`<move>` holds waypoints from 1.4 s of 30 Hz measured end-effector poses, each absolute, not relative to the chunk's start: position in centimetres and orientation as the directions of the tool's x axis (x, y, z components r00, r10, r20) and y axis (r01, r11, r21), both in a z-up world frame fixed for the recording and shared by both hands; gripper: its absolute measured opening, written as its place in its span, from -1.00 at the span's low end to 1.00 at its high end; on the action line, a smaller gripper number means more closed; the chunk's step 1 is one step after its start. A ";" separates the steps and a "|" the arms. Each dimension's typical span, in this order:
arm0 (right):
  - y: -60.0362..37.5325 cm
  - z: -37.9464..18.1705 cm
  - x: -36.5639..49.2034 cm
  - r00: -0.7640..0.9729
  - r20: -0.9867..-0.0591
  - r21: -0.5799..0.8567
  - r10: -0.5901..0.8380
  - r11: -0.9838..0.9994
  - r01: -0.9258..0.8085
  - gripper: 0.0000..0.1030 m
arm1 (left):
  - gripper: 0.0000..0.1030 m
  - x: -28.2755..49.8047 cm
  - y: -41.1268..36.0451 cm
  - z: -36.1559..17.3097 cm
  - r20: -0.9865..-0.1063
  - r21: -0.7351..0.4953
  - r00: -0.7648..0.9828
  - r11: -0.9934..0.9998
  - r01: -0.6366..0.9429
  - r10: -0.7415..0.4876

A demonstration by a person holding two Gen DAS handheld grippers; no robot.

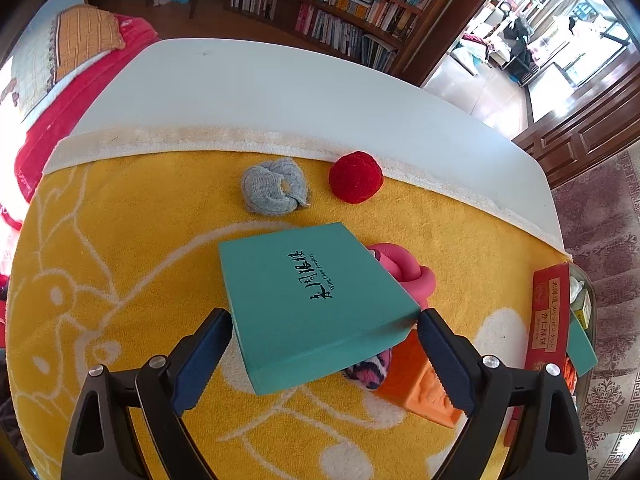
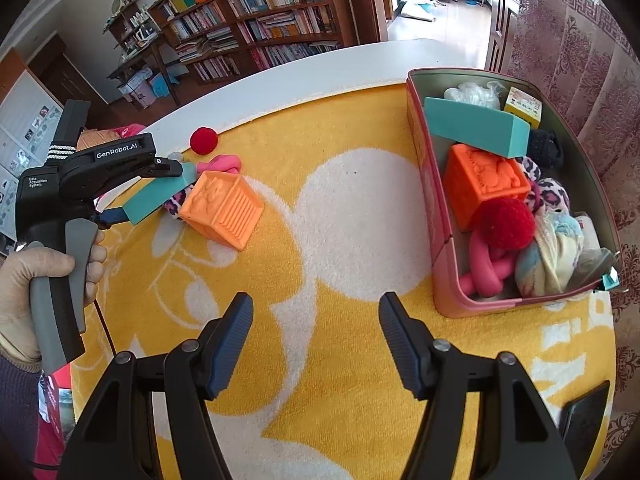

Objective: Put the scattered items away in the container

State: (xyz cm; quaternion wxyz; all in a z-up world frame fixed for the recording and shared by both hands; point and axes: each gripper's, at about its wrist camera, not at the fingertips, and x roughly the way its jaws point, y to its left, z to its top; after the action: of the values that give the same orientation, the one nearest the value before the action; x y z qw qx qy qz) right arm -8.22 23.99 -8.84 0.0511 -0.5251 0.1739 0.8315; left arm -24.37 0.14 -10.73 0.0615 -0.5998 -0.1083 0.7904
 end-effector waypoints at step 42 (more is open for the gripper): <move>19.5 -9.1 -12.3 -0.425 -0.895 0.238 -0.137 -0.952 -0.193 0.35 | 0.91 -24.7 -6.7 -13.1 -0.926 -0.306 -0.258 -0.948 0.086 0.276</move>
State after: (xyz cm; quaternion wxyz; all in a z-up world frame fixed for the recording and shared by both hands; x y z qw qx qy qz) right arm -12.28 19.48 -9.15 0.0169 -0.5359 0.1542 0.8299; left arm -24.75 -6.67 -13.09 0.0609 -0.6058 -0.1490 0.7791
